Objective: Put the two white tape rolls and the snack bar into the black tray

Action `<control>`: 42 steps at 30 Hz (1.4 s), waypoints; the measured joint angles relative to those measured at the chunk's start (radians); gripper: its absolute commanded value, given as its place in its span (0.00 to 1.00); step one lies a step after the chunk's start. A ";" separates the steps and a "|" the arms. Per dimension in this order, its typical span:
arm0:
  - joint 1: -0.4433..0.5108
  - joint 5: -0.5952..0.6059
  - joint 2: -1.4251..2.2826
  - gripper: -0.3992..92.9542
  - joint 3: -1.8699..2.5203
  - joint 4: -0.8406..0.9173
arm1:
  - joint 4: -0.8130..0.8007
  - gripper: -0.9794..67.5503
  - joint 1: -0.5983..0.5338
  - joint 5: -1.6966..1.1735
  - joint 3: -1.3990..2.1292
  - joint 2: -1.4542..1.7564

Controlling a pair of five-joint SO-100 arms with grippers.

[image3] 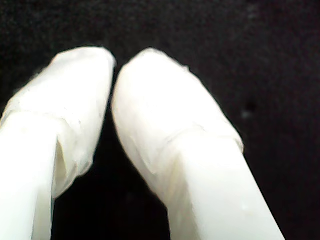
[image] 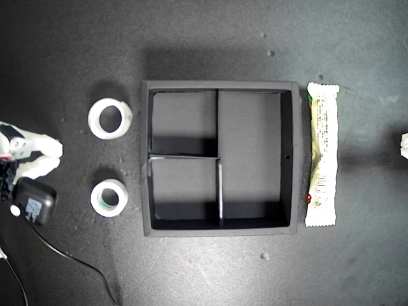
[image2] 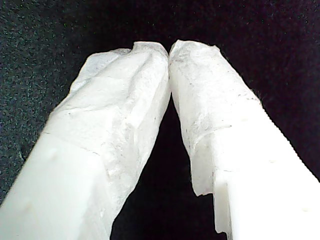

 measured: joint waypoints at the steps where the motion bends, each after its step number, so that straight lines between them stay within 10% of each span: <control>1: 0.000 0.000 0.000 0.01 0.000 0.000 | 0.000 0.02 0.000 0.000 0.000 0.000; 42: 0.000 0.000 0.000 0.01 0.000 0.000 | 0.000 0.02 -0.002 -0.213 0.000 0.003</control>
